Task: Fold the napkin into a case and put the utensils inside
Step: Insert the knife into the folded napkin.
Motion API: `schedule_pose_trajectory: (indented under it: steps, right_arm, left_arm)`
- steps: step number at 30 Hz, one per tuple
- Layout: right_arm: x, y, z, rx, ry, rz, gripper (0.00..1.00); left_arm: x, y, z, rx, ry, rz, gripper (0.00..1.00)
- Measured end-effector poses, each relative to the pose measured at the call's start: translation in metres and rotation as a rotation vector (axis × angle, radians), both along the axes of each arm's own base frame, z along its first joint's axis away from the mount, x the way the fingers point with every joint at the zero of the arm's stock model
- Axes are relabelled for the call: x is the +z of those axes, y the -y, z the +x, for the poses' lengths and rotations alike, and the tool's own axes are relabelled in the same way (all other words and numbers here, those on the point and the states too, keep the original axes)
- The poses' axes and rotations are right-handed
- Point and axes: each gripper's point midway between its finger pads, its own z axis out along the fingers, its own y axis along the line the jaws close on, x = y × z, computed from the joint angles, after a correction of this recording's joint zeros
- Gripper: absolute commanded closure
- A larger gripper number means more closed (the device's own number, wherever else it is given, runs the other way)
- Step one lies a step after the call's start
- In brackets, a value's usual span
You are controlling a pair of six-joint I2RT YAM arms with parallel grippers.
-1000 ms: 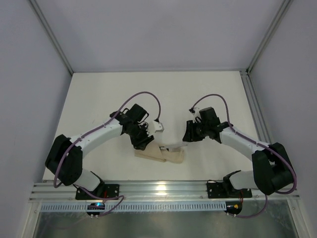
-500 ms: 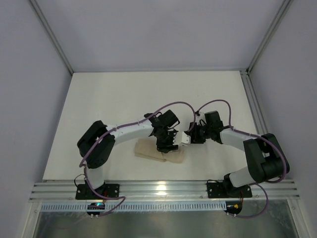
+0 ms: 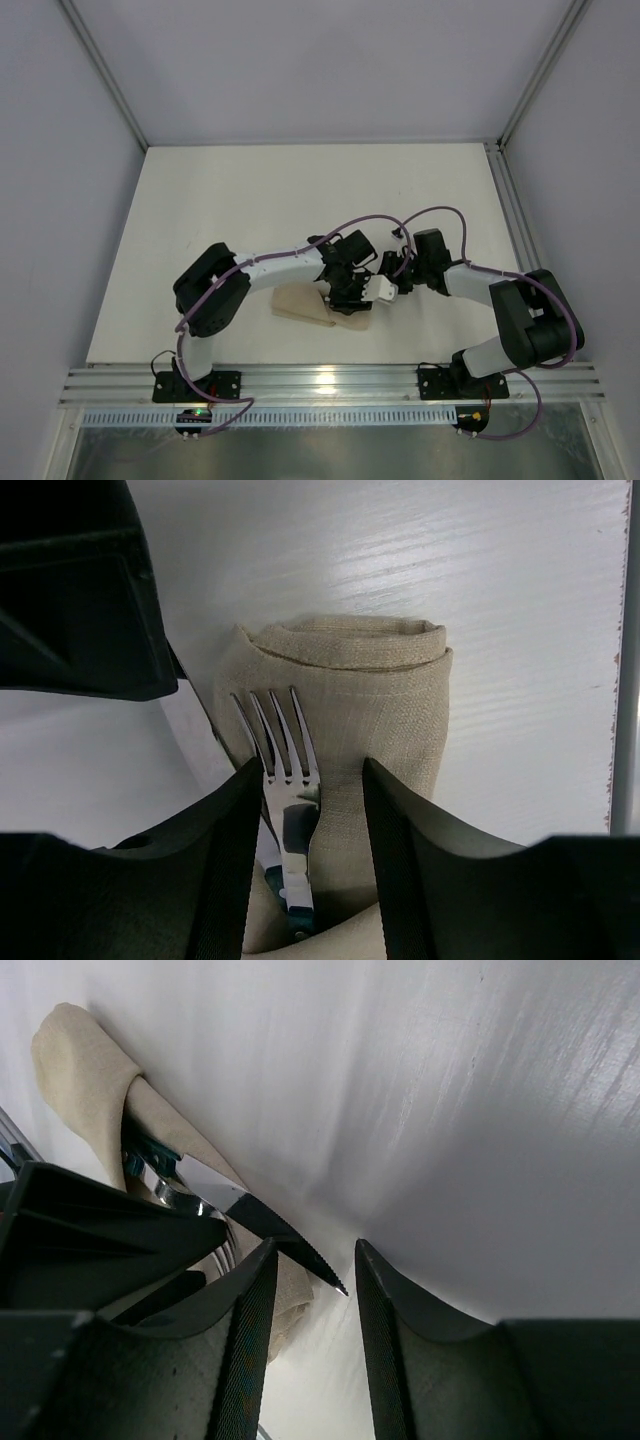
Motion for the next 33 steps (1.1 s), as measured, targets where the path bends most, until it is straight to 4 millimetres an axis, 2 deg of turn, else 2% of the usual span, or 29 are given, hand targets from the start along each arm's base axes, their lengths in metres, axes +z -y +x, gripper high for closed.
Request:
schedule_pose_trajectory:
  steps: [3, 6, 9, 22, 33]
  right_arm:
    - [-0.001, 0.000, -0.001, 0.000, -0.003, 0.001, 0.66]
    - [-0.003, 0.001, -0.004, -0.001, -0.013, -0.003, 0.73]
    - [-0.002, 0.001, -0.005, 0.001, -0.019, 0.004, 0.75]
    - [0.012, 0.000, -0.007, 0.003, 0.000, 0.026, 0.85]
    - [0.024, 0.002, -0.017, 0.004, -0.003, 0.026, 0.86]
  left_arm:
    - [-0.008, -0.002, 0.000, 0.002, -0.004, 0.020, 0.57]
    - [-0.009, -0.002, 0.003, 0.007, 0.004, 0.023, 0.67]
    - [-0.009, -0.001, 0.005, 0.010, 0.013, 0.022, 0.67]
    - [-0.009, -0.002, 0.005, 0.044, 0.007, 0.029, 1.00]
    - [0.020, -0.001, 0.002, 0.093, -0.001, -0.029, 1.00]
